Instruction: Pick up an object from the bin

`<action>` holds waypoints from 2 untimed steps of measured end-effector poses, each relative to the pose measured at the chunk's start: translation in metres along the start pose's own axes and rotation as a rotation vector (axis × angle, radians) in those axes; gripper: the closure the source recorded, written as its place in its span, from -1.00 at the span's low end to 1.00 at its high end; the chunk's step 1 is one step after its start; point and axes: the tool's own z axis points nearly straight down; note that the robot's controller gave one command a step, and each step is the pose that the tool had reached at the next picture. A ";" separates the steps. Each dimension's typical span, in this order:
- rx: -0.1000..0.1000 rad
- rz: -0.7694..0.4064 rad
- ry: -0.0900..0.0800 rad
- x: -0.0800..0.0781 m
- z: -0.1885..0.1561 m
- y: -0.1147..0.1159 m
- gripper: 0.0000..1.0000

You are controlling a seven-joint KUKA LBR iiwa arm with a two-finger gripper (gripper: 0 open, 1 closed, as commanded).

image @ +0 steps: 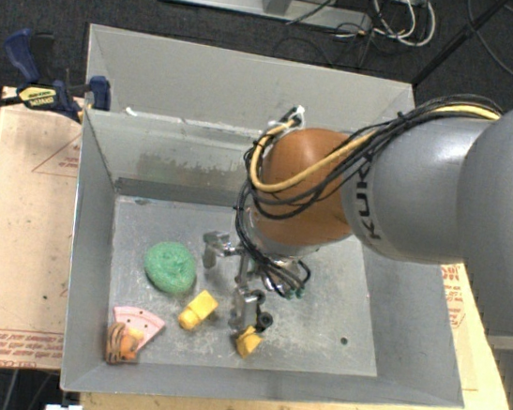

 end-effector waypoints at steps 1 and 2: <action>0.002 -0.066 -0.008 -0.021 0.008 -0.003 -1.00; 0.000 0.082 -0.001 -0.001 0.019 0.018 -1.00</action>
Offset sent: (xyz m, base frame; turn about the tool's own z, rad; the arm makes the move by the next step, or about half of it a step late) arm -0.0266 0.0310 -0.0268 0.2203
